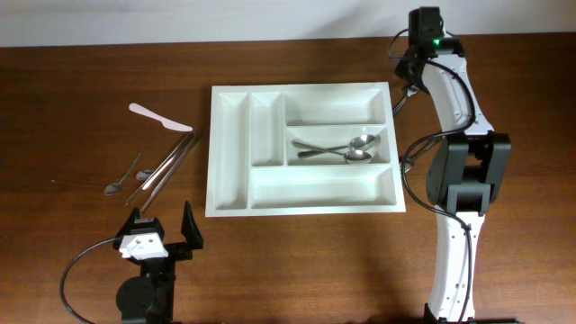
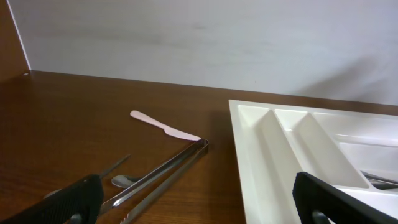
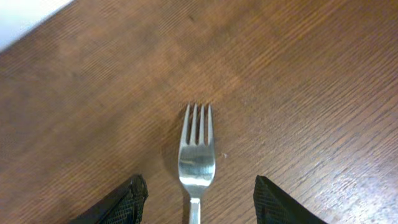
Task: Pack container
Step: 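Grasp a fork with the right gripper and lift it upward, then carry the held fork with the right gripper over the tray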
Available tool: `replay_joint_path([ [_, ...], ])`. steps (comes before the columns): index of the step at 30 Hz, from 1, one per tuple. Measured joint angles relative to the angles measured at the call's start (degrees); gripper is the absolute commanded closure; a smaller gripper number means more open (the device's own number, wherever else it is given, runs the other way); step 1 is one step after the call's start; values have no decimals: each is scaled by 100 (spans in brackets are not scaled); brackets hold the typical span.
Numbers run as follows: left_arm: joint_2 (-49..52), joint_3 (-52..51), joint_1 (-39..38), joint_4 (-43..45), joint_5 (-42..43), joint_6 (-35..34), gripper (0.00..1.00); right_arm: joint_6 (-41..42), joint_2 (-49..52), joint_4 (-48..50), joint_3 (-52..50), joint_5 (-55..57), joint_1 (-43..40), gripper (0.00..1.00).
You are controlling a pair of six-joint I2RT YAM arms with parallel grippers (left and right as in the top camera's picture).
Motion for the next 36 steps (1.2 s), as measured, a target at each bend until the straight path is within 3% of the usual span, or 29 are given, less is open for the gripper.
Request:
replay_joint_path([
  [13, 0, 0, 0, 0, 0, 0, 1, 44, 2, 319, -431, -28, 0, 44],
  [16, 0, 0, 0, 0, 0, 0, 1, 57, 2, 372, -431, -94, 0, 51],
  [25, 0, 0, 0, 0, 0, 0, 1, 57, 367, 433, -431, -326, -9, 46],
  [28, 0, 0, 0, 0, 0, 0, 1, 55, 367, 461, -431, -356, -15, 52],
  [31, 0, 0, 0, 0, 0, 0, 1, 70, 369, 514, -431, -378, -15, 68],
  [36, 0, 0, 0, 0, 0, 0, 1, 68, 374, 509, -431, -400, -15, 79],
])
